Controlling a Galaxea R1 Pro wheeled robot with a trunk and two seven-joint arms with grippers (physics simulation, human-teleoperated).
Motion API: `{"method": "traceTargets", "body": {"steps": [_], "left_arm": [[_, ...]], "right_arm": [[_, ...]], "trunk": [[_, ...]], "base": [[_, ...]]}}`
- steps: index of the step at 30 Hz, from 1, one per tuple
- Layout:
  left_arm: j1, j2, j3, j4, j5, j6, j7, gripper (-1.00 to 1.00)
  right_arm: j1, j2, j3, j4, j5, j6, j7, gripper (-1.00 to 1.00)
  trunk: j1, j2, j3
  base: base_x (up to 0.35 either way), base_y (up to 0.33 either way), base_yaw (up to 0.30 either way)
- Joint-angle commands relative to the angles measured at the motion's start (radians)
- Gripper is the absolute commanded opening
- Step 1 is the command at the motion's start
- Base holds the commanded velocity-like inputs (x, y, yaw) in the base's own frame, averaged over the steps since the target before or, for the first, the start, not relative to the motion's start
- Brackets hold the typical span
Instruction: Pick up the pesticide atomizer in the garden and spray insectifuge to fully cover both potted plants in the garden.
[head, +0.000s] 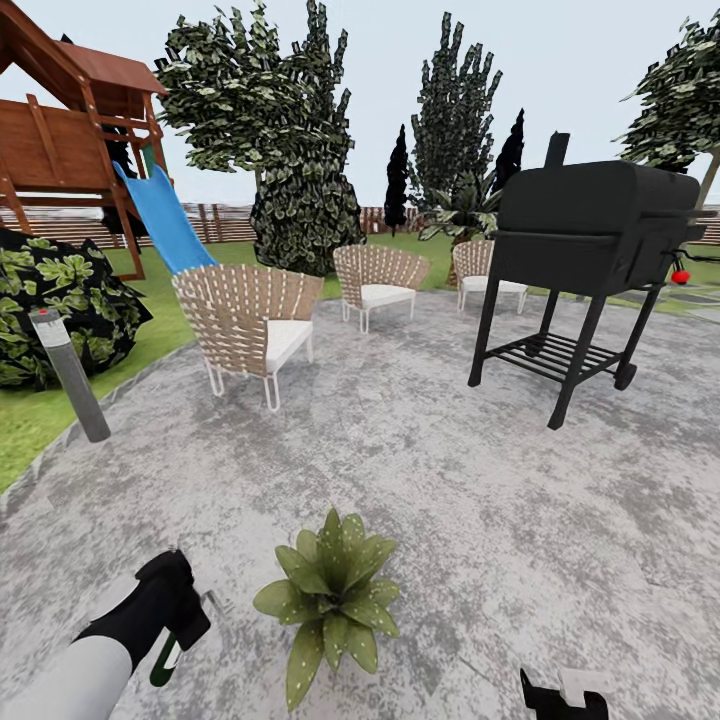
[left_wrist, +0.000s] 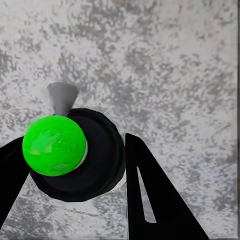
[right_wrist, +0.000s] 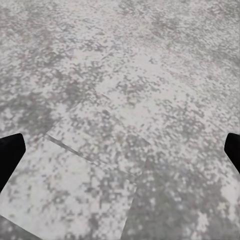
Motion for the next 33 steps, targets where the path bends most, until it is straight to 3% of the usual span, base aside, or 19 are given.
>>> {"method": "traceTargets", "body": {"steps": [1,7,15,18,21,22,23,28,33], "left_arm": [[0.006,0.0,0.0,-0.002,-0.006,0.003,-0.007,-1.0],[0.024,-0.001,0.0,-0.002,0.039,0.003,-0.007,-1.0],[0.045,0.004,0.0,-0.001,0.041,0.001,-0.005,-1.0],[0.084,0.002,0.008,-0.002,0.044,-0.001,0.027,-1.0],[0.092,-0.013,0.009,-0.003,0.103,-0.02,0.049,-1.0],[0.094,-0.022,0.008,-0.011,0.141,-0.034,0.07,-1.0],[0.094,-0.029,0.007,-0.014,0.151,-0.038,0.08,-1.0],[0.084,-0.054,0.001,-0.018,0.159,-0.036,0.082,-1.0],[0.083,-0.034,-0.003,-0.014,0.148,-0.038,0.072,-1.0]], "right_arm": [[-0.001,0.0,-0.004,0.001,-0.003,-0.003,0.003,1.0],[-0.001,0.0,-0.004,0.001,-0.003,-0.003,0.003,1.0],[-0.001,0.0,-0.004,0.001,-0.003,-0.003,0.003,1.0],[-0.001,0.0,-0.003,0.001,-0.003,-0.003,0.004,1.0],[-0.001,0.0,-0.003,0.001,-0.003,-0.003,0.003,1.0],[-0.001,0.0,-0.003,0.001,-0.003,-0.003,0.003,1.0],[-0.001,0.0,-0.003,0.002,-0.003,-0.003,0.003,1.0],[-0.001,0.0,-0.003,0.003,-0.003,-0.003,0.002,1.0],[-0.001,0.0,-0.003,0.003,-0.003,-0.003,0.002,1.0]], "trunk": [[0.0,0.0,-0.001],[0.0,0.0,-0.001],[0.0,0.0,-0.001],[0.0,0.0,-0.001],[0.0,0.0,-0.001],[0.0,0.0,-0.001],[0.0,0.0,-0.001],[0.0,0.0,-0.001],[0.0,0.0,-0.001]], "base": [[0.0,0.0,0.0],[0.163,0.134,0.0],[0.057,0.044,0.0],[0.001,0.001,0.0],[0.0,0.0,0.0],[0.0,0.0,0.0],[0.0,0.0,0.0],[0.0,0.0,0.0],[0.0,0.0,0.0]]}}
